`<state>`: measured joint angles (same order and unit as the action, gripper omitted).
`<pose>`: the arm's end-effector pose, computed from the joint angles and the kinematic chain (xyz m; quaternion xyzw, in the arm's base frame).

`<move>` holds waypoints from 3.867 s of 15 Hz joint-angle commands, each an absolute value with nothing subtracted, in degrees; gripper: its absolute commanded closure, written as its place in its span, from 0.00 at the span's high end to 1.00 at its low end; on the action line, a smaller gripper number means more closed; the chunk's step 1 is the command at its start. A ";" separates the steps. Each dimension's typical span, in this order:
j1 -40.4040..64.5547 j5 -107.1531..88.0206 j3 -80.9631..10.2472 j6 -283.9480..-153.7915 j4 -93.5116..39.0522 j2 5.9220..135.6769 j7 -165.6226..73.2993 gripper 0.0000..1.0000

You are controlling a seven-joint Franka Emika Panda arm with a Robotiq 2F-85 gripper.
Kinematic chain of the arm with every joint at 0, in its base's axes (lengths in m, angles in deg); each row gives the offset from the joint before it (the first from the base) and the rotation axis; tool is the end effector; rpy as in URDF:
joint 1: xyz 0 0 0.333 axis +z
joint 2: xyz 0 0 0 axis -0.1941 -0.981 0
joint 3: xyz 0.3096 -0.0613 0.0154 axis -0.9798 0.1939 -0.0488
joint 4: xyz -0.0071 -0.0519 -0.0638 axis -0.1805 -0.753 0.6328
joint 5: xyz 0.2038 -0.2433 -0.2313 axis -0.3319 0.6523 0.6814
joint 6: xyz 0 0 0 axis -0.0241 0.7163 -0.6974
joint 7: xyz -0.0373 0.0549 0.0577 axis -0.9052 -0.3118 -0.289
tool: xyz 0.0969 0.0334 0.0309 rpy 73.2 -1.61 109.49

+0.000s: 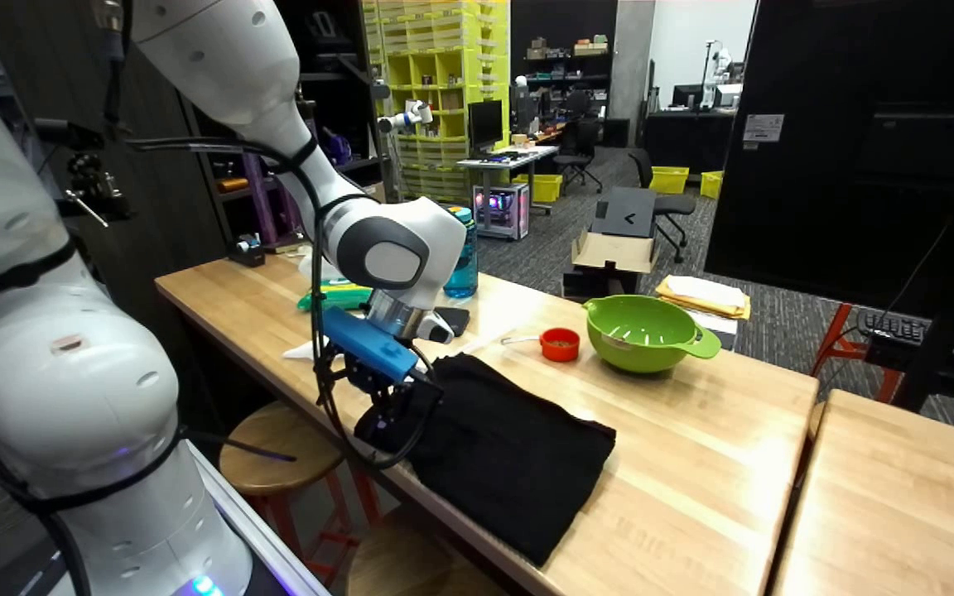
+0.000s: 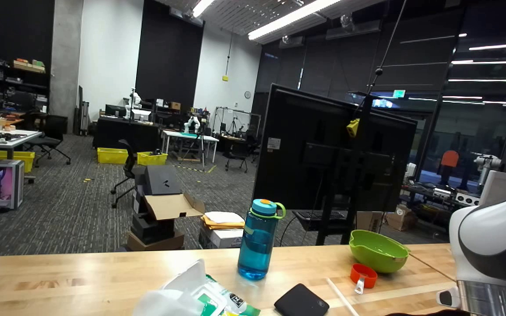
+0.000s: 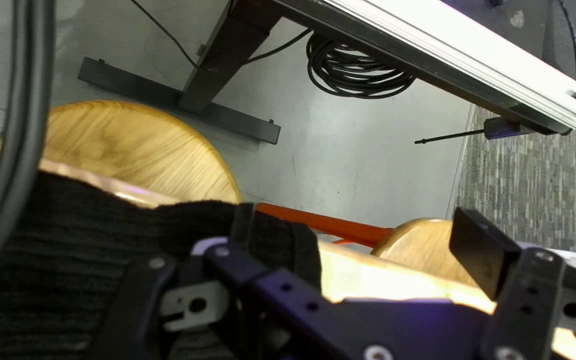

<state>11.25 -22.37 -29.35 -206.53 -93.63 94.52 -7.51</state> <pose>0.3185 -0.0451 0.2220 -0.9541 -0.1433 0.2095 0.1591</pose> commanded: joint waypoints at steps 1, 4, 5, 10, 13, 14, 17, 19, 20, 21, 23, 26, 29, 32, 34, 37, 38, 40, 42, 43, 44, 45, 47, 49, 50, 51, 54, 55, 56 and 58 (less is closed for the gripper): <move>10.40 -23.89 -30.30 -207.01 -93.49 92.94 -4.25 1.00; 10.25 -24.62 -30.40 -207.42 -93.46 91.98 -1.74 1.00; 10.22 -24.96 -30.47 -207.66 -93.49 91.70 -0.99 1.00; 10.06 -26.43 -30.58 -208.82 -93.86 91.09 2.91 1.00; 9.92 -27.03 -30.56 -208.86 -93.89 91.07 5.19 1.00; 9.84 -27.17 -30.56 -208.95 -93.90 91.04 5.94 1.00; 9.65 -27.74 -30.53 -209.10 -94.02 91.04 8.02 1.00; 9.53 -28.11 -30.53 -209.21 -94.17 91.19 9.52 1.00; 9.48 -28.36 -30.52 -209.50 -94.31 91.21 10.47 1.00; 9.40 -28.43 -30.50 -209.37 -94.31 91.25 11.23 1.00; 9.31 -28.53 -30.48 -209.56 -94.32 91.14 12.72 1.00; 9.12 -28.34 -30.47 -209.51 -94.32 91.18 14.28 1.00; 9.15 -28.26 -30.53 -209.73 -94.45 91.32 15.60 1.00; 9.11 -28.41 -30.45 -209.83 -94.48 91.32 17.58 1.00; 13.02 -31.93 -34.38 -206.68 -94.48 95.79 13.79 1.00; 16.15 -37.83 -38.30 -208.13 -95.20 98.25 12.65 1.00; 17.76 -40.03 -39.97 -208.25 -95.16 99.09 11.90 1.00; 20.37 -42.35 -42.58 -208.26 -94.73 100.30 10.08 1.00; 21.24 -41.89 -43.32 -208.88 -95.11 102.06 8.46 1.00; 21.25 -40.67 -43.40 -209.37 -94.47 102.62 7.35 1.00; 20.63 -39.10 -42.97 -211.09 -94.74 103.28 7.06 1.00; 19.97 -37.72 -42.36 -212.04 -94.82 104.01 6.47 1.00; 18.23 -34.40 -40.72 -214.27 -94.67 105.84 5.18 1.00; 16.15 -31.80 -38.26 -215.66 -94.86 108.42 4.34 1.00; 15.16 -30.74 -37.03 -216.64 -94.99 109.45 4.09 1.00; 13.87 -29.66 -35.70 -217.35 -94.91 110.58 3.38 1.00; 10.85 -28.82 -31.93 -219.43 -94.82 113.64 0.54 1.00; 10.09 -28.94 -31.04 -219.88 -94.94 114.65 -0.95 1.00; 9.21 -28.60 -30.53 -220.04 -94.67 115.62 -3.20 1.00; 7.98 -28.41 -29.86 -220.76 -94.38 117.37 -7.97 1.00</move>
<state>9.40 -29.93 -30.47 -219.61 -93.44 112.84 -0.94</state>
